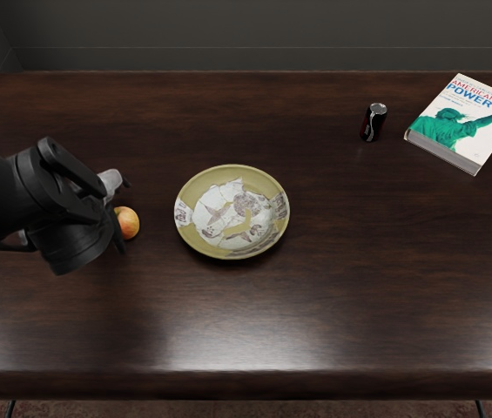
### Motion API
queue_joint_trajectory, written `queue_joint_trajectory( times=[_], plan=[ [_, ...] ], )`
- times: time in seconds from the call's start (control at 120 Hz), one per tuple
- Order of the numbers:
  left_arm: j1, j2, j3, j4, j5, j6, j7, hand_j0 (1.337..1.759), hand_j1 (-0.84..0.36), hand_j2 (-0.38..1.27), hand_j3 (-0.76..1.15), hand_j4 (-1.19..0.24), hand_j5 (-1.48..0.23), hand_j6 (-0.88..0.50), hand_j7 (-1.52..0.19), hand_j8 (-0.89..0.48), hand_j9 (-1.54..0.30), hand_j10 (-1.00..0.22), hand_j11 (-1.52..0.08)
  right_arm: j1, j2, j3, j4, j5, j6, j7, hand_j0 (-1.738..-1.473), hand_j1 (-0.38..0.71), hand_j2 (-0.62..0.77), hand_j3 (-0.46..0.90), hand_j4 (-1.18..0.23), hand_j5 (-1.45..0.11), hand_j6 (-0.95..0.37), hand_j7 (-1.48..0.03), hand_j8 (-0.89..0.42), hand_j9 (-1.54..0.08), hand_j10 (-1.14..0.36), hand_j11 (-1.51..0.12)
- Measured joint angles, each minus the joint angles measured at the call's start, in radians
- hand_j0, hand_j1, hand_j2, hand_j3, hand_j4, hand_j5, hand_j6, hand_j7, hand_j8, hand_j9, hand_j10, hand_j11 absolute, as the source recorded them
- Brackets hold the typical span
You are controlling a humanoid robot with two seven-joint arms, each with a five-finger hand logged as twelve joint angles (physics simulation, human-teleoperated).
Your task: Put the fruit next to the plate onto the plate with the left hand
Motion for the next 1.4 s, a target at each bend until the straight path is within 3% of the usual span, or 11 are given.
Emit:
queue_joint_trajectory(
  times=[0.317, 0.658, 1.4],
  plan=[
    [0.022, 0.000, 0.005, 0.005, 0.002, 0.014, 0.000, 1.658, 0.04, 0.05, 0.00, -0.26, -0.33, -0.26, -0.33, -0.26, -0.33, -0.26, -0.33, 0.000, 0.000, 0.000, 0.000, 0.000, 0.000, 0.000, -1.658, -0.34, 0.00, 0.00, -0.01, -0.01, -0.01, -0.01, -0.01, -0.01, -0.01, -0.01],
    [0.026, 0.000, 0.009, 0.007, 0.002, 0.015, 0.001, 1.658, -0.08, 0.07, 0.00, -0.36, -0.47, -0.36, -0.47, -0.36, -0.47, -0.36, -0.47, 0.000, 0.000, 0.000, 0.000, 0.000, 0.000, 0.000, -1.658, -0.34, 0.00, 0.00, -0.01, -0.01, -0.01, -0.01, -0.01, -0.01, -0.01, -0.01],
    [0.035, 0.000, -0.001, 0.015, 0.007, 0.014, 0.001, 1.658, -0.16, 0.08, 0.00, -0.42, -0.55, -0.42, -0.55, -0.42, -0.55, -0.42, -0.55, 0.000, 0.000, 0.000, 0.000, 0.000, 0.000, 0.000, -1.658, -0.34, 0.00, 0.00, -0.01, -0.01, -0.01, -0.01, -0.01, -0.01, -0.01, -0.01]
  ],
)
